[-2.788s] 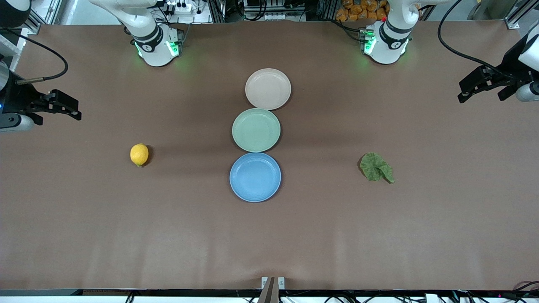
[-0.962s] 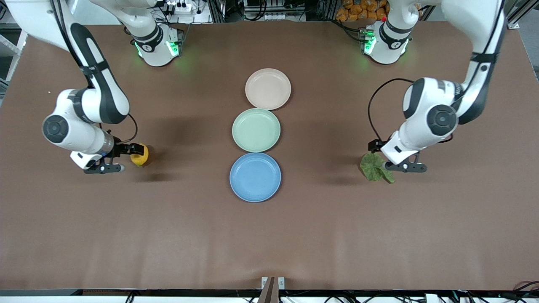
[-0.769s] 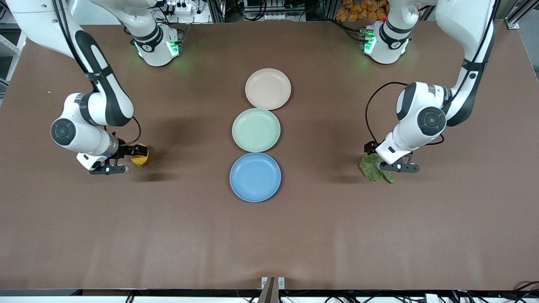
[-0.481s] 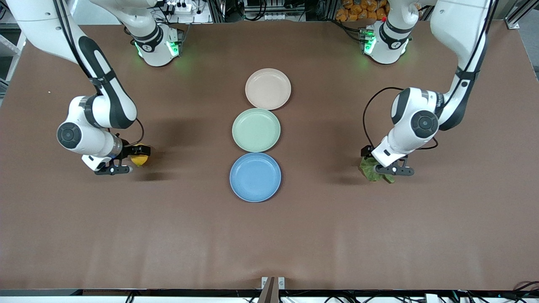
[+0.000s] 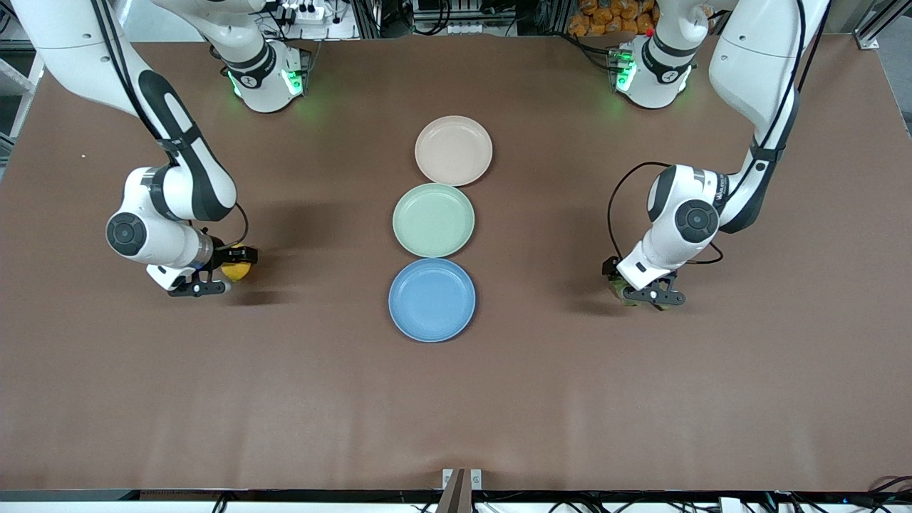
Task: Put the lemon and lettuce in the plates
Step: 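Close the right gripper on the lemon while the left gripper grasps the lettuce, then carry the lemon to the blue plate while the left gripper carries lettuce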
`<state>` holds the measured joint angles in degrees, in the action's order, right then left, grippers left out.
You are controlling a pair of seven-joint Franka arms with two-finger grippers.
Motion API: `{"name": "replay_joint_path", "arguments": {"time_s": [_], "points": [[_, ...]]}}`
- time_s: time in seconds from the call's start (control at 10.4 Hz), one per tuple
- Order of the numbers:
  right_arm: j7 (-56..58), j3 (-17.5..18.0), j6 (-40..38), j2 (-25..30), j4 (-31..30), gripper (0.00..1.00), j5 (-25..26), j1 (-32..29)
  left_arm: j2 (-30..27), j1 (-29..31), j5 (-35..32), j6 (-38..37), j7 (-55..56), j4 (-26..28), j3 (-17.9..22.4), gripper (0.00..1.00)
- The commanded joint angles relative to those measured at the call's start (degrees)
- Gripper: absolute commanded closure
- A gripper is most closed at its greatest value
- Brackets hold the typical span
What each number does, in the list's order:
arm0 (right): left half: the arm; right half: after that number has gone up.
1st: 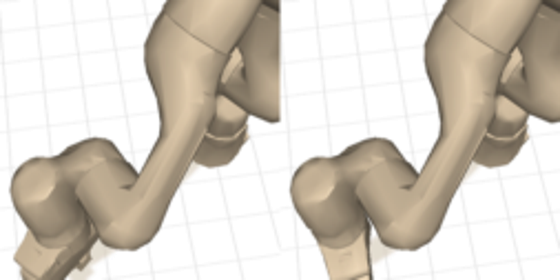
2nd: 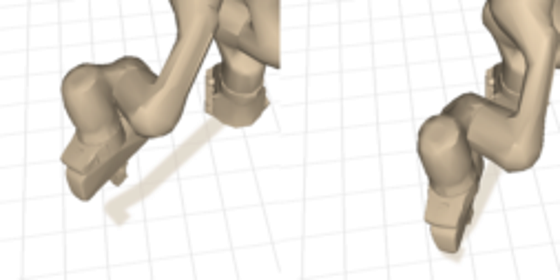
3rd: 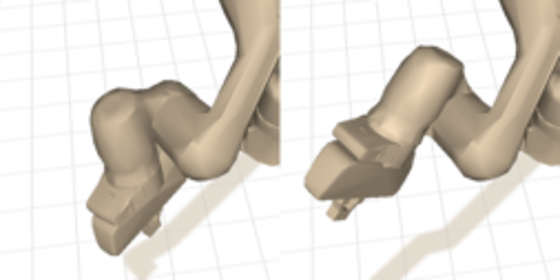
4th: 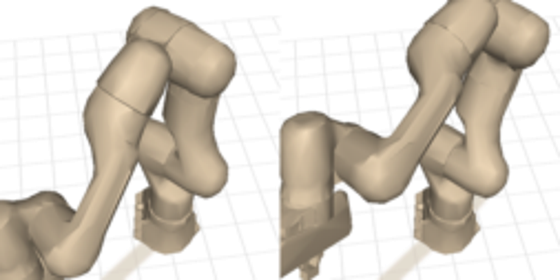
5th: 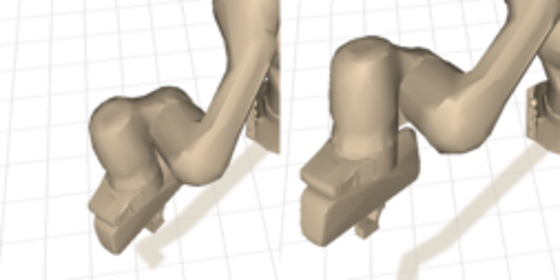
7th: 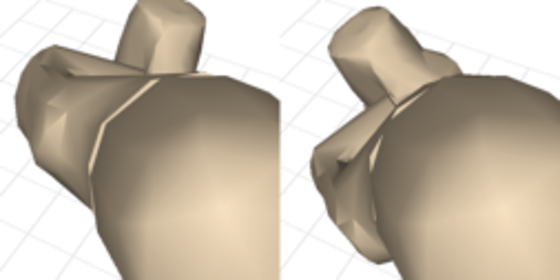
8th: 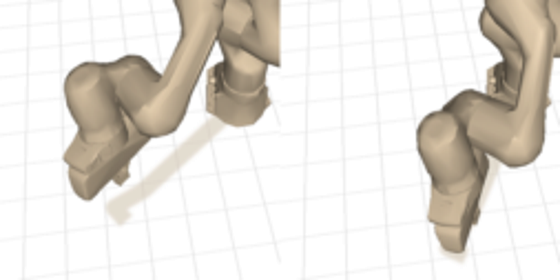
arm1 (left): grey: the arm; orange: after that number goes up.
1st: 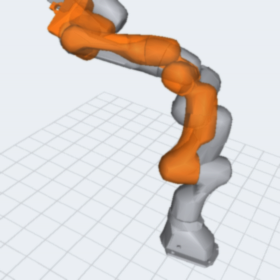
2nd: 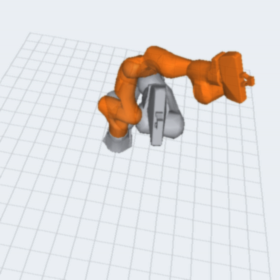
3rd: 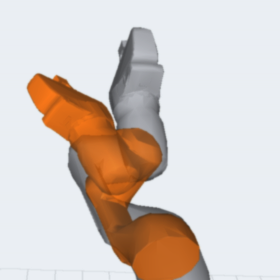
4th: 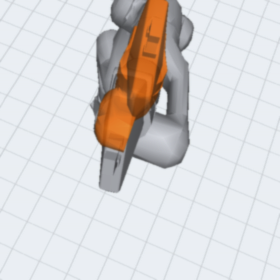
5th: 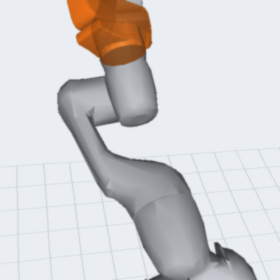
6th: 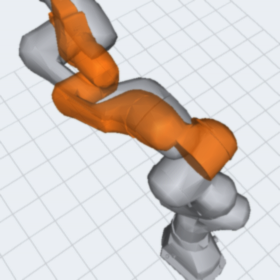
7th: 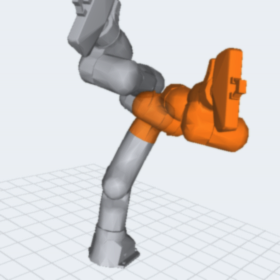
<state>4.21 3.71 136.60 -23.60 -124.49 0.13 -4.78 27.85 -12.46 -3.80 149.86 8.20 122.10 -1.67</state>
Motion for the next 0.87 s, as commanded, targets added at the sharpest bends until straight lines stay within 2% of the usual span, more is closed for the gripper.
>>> {"name": "replay_joint_path", "arguments": {"time_s": [0.0, 0.1, 0.19, 0.38, 0.58, 0.77], "points": [[-0.25, 0.07, -0.45, 0.05, 0.56, 0.56, -0.84, -0.05, 0.27, -0.9, -1.74, 1.75, -0.03, 0.5, 1.57, 0.38], [-0.43, 0.07, -0.45, 0.22, 0.65, 0.62, -0.84, -0.05, 0.53, -0.9, -1.74, 1.84, -0.03, 0.42, 1.58, 0.64], [-0.6, 0.15, -1.15, 0.74, 2.04, 0.66, -0.84, 0.21, 0.71, -0.99, -1.74, 1.84, -0.03, 0.42, 1.58, 0.81], [-4.28, 0.24, -12.35, 0.84, 8.44, 0.67, -0.92, 1.52, 0.71, -0.99, -1.74, 1.84, 0.06, 0.5, 1.58, 1.0], [-9.28, 0.42, -13.46, 0.23, 11.89, 0.67, -1.01, 3.89, 0.28, -0.99, -1.74, 1.67, 0.24, 0.42, 1.58, 1.0], [-12.2, 0.51, -14.07, -0.65, 15.84, 0.67, -5.03, 7.14, -1.47, -0.9, -1.74, 0.71, 0.67, 0.42, 1.49, 1.0]]}}
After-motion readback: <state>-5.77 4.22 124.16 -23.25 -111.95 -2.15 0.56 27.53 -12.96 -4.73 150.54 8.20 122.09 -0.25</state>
